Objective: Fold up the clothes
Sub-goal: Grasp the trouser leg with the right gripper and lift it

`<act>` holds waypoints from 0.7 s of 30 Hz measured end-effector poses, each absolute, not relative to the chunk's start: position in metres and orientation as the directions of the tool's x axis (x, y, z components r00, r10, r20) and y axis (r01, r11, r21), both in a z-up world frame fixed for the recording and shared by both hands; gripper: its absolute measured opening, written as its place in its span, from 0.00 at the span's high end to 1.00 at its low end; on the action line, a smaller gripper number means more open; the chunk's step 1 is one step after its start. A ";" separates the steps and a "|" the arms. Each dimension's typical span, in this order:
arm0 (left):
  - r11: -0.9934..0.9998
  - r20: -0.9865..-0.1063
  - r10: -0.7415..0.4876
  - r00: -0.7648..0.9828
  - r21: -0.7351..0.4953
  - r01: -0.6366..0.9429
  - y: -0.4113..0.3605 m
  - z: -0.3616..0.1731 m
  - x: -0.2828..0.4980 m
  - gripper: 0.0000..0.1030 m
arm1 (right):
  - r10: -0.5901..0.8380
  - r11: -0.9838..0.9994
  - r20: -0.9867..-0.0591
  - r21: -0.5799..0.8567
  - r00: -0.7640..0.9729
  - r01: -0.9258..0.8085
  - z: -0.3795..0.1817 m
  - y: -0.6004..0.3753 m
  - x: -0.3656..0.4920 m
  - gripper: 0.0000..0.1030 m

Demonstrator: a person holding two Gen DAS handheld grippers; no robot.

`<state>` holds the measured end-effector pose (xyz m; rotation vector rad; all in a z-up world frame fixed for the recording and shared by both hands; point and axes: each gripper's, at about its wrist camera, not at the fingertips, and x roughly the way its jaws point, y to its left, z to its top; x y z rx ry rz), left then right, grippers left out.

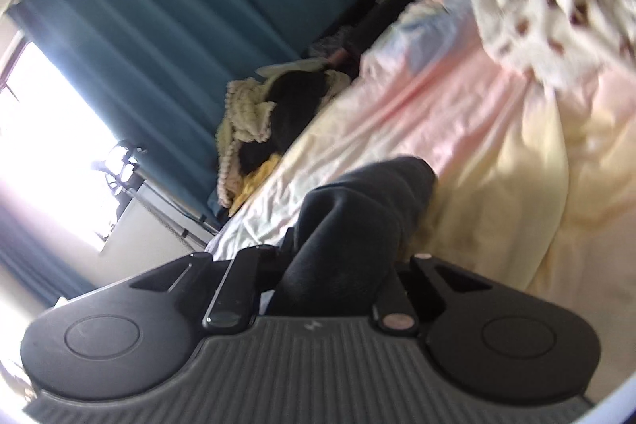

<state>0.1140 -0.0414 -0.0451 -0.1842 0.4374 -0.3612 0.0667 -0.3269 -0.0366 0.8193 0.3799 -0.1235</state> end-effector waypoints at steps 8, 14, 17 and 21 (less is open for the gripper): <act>0.916 -0.452 -0.394 0.800 -0.265 0.301 -0.099 -0.041 0.146 0.42 | -0.021 0.736 -0.306 0.639 0.952 0.222 0.018 -0.400 -0.010 0.87; 0.816 -0.579 -0.539 0.612 -0.178 0.551 -0.226 -0.079 0.126 0.42 | -0.132 0.780 -0.307 0.555 0.943 0.290 0.046 -0.463 -0.074 0.87; 0.770 -0.653 -0.572 0.497 -0.218 0.599 -0.272 -0.103 0.122 0.42 | -0.208 0.803 -0.292 0.495 0.933 0.333 0.059 -0.475 -0.092 0.87; 0.782 -0.640 -0.552 0.534 -0.177 0.597 -0.278 -0.104 0.115 0.42 | -0.245 0.813 -0.300 0.455 0.922 0.364 0.073 -0.466 -0.078 0.87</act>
